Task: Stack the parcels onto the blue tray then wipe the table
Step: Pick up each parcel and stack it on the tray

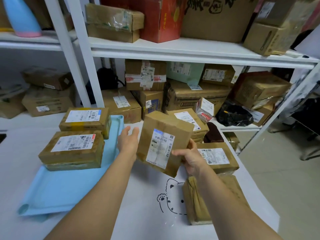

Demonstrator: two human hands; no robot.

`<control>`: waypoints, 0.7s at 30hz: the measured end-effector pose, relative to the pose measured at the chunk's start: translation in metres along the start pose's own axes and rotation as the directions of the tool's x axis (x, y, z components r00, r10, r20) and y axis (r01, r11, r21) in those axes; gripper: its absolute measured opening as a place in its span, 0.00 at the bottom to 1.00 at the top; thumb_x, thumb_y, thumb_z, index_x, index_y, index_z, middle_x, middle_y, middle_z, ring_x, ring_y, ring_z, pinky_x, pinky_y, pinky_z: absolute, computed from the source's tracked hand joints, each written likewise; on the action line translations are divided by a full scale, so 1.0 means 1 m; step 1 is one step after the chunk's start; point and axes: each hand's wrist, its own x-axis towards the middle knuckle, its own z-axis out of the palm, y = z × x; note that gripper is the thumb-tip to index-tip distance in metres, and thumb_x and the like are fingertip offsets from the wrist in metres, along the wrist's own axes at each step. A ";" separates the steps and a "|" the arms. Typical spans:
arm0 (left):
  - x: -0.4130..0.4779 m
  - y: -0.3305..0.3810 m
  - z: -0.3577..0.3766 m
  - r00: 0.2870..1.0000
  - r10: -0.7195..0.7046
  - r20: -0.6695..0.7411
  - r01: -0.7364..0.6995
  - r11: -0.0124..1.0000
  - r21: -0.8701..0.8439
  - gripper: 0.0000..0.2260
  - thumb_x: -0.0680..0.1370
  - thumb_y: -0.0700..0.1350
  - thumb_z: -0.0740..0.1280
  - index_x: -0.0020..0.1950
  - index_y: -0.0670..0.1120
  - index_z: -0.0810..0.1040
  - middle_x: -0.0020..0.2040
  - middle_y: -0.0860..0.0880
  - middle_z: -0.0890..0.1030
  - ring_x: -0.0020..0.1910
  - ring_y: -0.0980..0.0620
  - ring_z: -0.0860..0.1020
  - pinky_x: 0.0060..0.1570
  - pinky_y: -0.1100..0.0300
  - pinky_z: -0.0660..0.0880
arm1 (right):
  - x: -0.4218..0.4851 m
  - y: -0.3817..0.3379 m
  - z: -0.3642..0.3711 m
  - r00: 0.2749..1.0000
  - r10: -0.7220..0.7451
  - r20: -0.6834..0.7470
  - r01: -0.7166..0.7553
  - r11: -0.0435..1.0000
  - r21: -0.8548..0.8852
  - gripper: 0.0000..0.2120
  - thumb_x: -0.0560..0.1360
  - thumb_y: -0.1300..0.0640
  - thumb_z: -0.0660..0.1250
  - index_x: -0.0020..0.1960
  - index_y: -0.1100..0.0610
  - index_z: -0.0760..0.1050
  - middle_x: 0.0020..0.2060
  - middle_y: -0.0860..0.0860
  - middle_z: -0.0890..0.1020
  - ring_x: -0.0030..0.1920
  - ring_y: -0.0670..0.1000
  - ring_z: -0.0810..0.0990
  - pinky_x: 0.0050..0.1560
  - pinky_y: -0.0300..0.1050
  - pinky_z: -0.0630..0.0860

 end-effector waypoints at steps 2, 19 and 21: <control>-0.002 0.010 0.003 0.998 0.065 0.004 -0.065 0.997 0.050 0.18 0.80 0.53 0.57 0.66 0.48 0.73 0.64 0.47 0.74 0.57 0.48 0.71 0.54 0.56 0.68 | 0.003 0.004 -0.002 0.999 -0.007 0.035 0.009 0.998 -0.057 0.51 0.58 0.79 0.72 0.72 0.49 0.58 0.58 0.56 0.78 0.58 0.59 0.76 0.61 0.62 0.74; -0.004 -0.005 -0.011 0.984 -0.034 0.176 0.049 0.995 -0.081 0.14 0.79 0.51 0.62 0.63 0.48 0.75 0.58 0.48 0.78 0.57 0.48 0.75 0.61 0.51 0.71 | 0.010 -0.004 0.000 0.948 -0.160 0.275 0.280 0.831 -0.481 0.56 0.61 0.69 0.79 0.77 0.55 0.47 0.66 0.51 0.71 0.62 0.47 0.70 0.60 0.41 0.69; -0.001 -0.009 -0.015 0.986 -0.042 0.162 0.059 0.993 -0.105 0.13 0.79 0.50 0.63 0.62 0.49 0.74 0.58 0.48 0.78 0.57 0.48 0.75 0.57 0.52 0.72 | 0.009 -0.005 0.004 0.937 -0.096 0.335 0.258 0.839 -0.479 0.55 0.59 0.61 0.81 0.76 0.56 0.50 0.64 0.50 0.72 0.62 0.48 0.71 0.64 0.42 0.68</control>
